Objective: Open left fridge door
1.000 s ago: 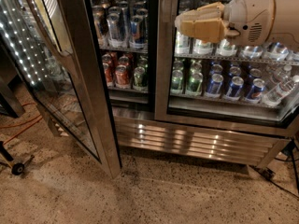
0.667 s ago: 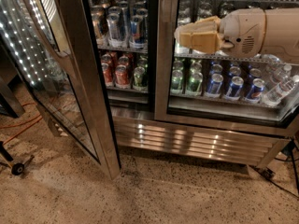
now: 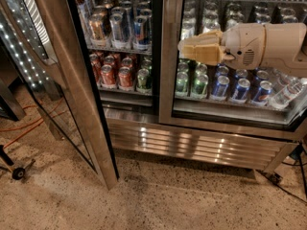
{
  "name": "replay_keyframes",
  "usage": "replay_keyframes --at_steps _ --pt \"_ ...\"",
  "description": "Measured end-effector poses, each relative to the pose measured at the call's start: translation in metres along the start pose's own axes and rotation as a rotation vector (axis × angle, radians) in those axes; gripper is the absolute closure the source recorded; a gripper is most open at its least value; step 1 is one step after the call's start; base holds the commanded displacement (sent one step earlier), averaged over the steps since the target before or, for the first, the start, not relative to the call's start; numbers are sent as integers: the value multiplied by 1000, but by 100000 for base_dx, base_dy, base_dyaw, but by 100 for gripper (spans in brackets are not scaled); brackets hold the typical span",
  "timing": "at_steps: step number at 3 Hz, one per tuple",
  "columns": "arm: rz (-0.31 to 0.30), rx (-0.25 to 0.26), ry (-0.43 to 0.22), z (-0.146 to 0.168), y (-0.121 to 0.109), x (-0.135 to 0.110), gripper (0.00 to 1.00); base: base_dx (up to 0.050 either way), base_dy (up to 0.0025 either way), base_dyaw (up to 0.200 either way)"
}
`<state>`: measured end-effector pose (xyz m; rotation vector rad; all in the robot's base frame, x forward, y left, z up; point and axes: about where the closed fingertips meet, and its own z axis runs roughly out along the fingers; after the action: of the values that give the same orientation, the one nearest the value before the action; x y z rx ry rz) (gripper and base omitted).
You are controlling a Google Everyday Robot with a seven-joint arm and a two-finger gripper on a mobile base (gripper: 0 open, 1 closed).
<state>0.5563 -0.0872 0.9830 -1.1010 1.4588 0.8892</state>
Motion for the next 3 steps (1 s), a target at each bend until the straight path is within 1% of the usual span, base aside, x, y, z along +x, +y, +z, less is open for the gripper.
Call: replay_keyframes --at_steps 1,3 --pt "0 0 0 0 0 0 81 0 0 0" --pt "0 0 0 0 0 0 35 0 0 0"
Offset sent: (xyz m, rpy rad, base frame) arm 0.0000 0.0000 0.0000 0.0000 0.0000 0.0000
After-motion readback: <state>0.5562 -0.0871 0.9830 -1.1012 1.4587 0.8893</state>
